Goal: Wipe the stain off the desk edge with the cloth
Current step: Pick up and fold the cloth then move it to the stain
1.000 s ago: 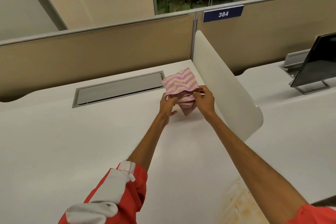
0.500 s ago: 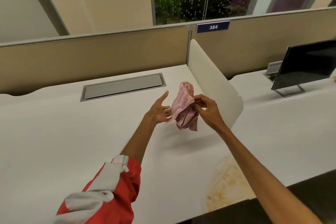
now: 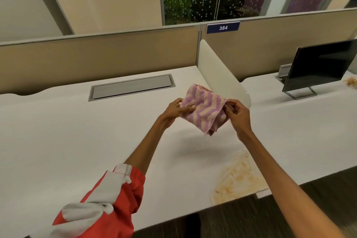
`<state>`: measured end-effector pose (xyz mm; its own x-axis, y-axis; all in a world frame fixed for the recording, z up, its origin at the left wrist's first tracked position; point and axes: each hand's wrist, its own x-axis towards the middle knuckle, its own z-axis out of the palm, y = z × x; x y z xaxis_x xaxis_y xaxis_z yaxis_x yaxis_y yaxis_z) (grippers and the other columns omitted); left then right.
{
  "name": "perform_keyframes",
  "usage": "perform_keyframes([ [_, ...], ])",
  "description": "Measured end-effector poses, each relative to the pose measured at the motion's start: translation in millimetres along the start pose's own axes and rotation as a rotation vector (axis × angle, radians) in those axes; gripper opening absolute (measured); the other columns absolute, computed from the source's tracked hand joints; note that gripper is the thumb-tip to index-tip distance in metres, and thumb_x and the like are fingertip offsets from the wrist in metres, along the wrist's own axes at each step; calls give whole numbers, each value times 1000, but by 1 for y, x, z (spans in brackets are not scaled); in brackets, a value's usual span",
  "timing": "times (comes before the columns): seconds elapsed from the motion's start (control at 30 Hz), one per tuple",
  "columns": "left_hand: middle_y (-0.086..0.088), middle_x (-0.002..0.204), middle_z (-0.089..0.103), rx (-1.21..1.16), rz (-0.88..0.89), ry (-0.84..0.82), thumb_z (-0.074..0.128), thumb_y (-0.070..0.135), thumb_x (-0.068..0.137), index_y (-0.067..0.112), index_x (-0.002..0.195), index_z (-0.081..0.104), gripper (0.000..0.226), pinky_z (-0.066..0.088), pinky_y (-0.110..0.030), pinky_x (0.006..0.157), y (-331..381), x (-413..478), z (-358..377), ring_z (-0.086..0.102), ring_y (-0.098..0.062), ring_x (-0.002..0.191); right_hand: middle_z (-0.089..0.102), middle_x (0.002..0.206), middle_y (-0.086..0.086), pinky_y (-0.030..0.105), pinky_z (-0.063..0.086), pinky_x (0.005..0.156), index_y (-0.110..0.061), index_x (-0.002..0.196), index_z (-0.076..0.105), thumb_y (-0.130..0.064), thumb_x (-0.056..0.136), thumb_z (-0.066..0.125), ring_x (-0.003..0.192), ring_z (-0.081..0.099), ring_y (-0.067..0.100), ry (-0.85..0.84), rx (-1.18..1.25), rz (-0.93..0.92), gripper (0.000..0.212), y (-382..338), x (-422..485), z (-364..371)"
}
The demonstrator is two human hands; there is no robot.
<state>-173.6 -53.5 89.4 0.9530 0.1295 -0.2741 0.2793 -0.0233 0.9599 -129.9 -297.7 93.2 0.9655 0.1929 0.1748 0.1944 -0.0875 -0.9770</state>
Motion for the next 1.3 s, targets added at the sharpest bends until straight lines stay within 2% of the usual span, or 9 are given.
perform_keyframes([
  [0.1, -5, 98, 64, 137, 133, 124, 81, 44, 66, 10, 102, 61, 53, 52, -28, 76, -3, -11, 2, 60, -20, 89, 70, 102, 11, 28, 60, 77, -8, 109, 64, -14, 94, 63, 92, 67, 22, 44, 76, 135, 16, 11, -11, -2],
  [0.23, -1, 91, 63, 115, 209, 210, 82, 22, 76, 10, 98, 62, 32, 53, -16, 66, -4, -28, 11, 59, -14, 82, 67, 109, 11, 35, 52, 84, -11, 118, 63, -24, 100, 49, 99, 63, 27, 38, 95, 309, 26, 15, -27, 5],
  [0.4, 2, 82, 63, 162, 298, 195, 81, 21, 72, 14, 85, 64, 23, 49, -14, 60, -2, -45, 17, 58, -10, 74, 55, 135, 7, 27, 44, 91, -19, 135, 49, -43, 94, 58, 121, 52, 19, -90, -93, 188, 49, 4, -48, 13],
  [0.5, 2, 83, 64, 209, 344, 124, 81, 21, 66, 12, 86, 65, 28, 51, -17, 64, 6, -57, 26, 59, -10, 76, 50, 141, 1, 30, 46, 98, -22, 143, 38, -39, 84, 74, 124, 51, 16, -230, -160, 98, 71, -4, -61, 20],
  [0.63, 1, 94, 64, 159, 303, 109, 88, 23, 67, 15, 95, 62, 39, 53, -17, 65, 13, -74, 29, 61, -11, 83, 56, 135, 7, 41, 50, 102, -18, 139, 44, -34, 81, 77, 120, 57, 25, -190, -149, 88, 69, -13, -74, 21],
  [0.77, -4, 100, 65, 104, 216, -11, 86, 37, 61, 15, 102, 62, 52, 57, -28, 71, 13, -92, 22, 64, -18, 89, 41, 146, 2, 35, 46, 103, -25, 140, 41, -45, 73, 81, 128, 47, 19, -219, -190, 33, 81, -15, -83, 11],
  [0.93, -11, 119, 66, -20, 5, -101, 82, 33, 70, 13, 126, 58, 64, 59, -40, 83, 3, -108, 21, 66, -30, 108, 70, 114, 4, 31, 60, 83, -17, 121, 61, -34, 78, 81, 101, 69, 21, -348, -49, 188, 51, -26, -98, 9],
  [1.13, -11, 128, 56, -71, -119, 39, 88, 17, 67, 15, 139, 42, 85, 58, -38, 80, -47, -117, 33, 60, -28, 114, 74, 102, 4, 26, 58, 70, -14, 107, 69, -41, 76, 79, 92, 71, 21, -316, -70, 417, 42, 13, -119, 11],
  [1.3, -12, 135, 47, -75, -170, 184, 88, 10, 66, 15, 143, 36, 93, 57, -28, 73, -105, -128, 62, 57, -25, 113, 73, 108, 5, 40, 58, 87, -14, 112, 69, -56, 69, 78, 94, 68, 21, -281, -252, 551, 61, 64, -138, 10],
])
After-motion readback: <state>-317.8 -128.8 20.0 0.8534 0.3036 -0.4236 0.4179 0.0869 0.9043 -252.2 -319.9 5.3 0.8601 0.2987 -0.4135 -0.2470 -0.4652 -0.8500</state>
